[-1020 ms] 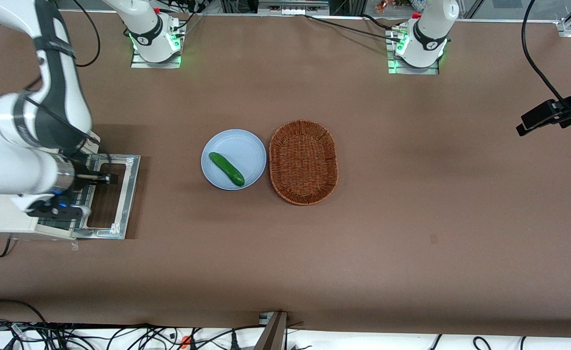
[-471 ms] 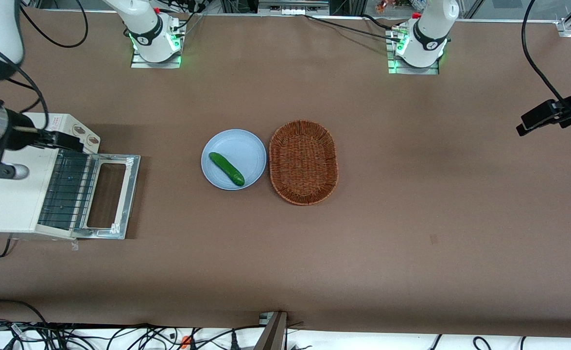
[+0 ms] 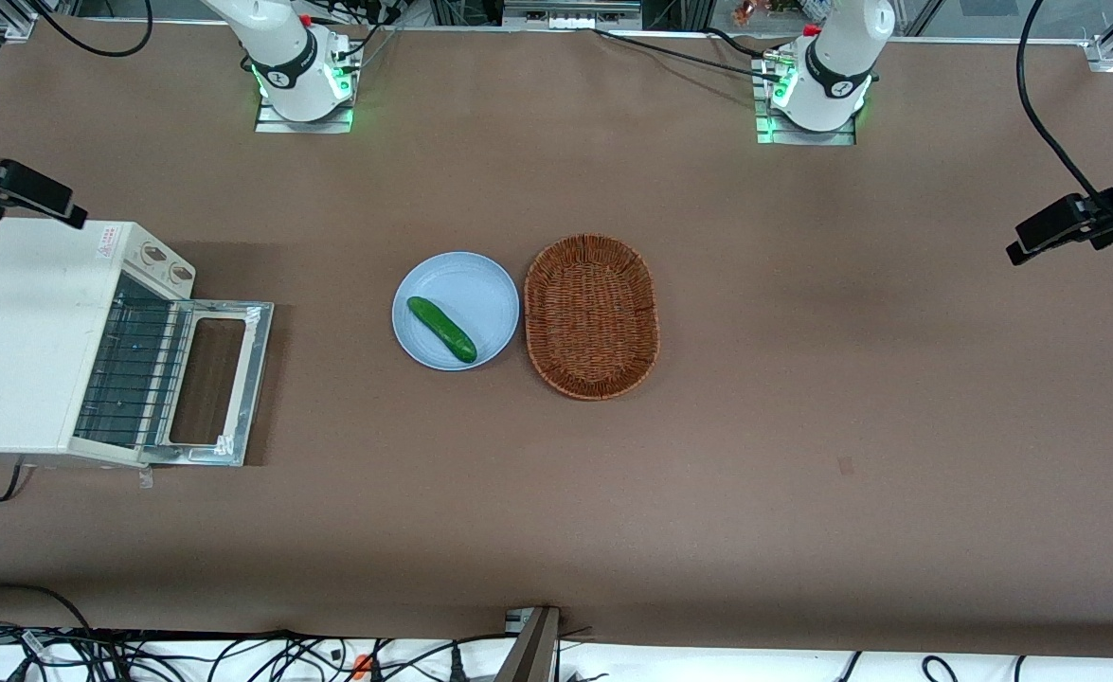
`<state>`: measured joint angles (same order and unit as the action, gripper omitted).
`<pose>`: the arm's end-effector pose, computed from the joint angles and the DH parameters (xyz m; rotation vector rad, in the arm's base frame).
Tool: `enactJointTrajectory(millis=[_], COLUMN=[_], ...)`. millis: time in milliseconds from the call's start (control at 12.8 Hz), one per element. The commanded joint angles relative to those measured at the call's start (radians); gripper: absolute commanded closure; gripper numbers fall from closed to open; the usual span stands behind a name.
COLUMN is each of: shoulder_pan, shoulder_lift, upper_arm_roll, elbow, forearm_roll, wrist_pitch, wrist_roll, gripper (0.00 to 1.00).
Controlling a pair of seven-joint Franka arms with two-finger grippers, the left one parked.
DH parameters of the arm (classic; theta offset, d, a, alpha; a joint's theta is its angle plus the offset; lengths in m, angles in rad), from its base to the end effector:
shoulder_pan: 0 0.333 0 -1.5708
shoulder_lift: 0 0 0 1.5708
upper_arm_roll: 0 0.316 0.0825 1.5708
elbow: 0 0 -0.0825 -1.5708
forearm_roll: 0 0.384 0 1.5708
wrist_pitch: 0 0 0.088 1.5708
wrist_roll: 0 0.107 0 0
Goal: Open oven door with right arm only
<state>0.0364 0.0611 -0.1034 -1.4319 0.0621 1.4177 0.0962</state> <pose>0.5570 -0.0279 0.6425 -3.0757 0.2405 0.1170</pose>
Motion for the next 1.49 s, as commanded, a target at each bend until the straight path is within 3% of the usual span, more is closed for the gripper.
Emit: enactJointTrajectory(millis=[0, 1412], shoulder_pan=[-0.021, -0.015], shoulder_lift=[-0.069, -0.063], upper_arm_roll=[0.025, 0.025], elbow=[-0.119, -0.093], forearm_roll=[-0.001, -0.015], wrist_pitch=[0.039, 0.052], wrist_roll=[-0.001, -0.010], gripper=[0.00, 0.00])
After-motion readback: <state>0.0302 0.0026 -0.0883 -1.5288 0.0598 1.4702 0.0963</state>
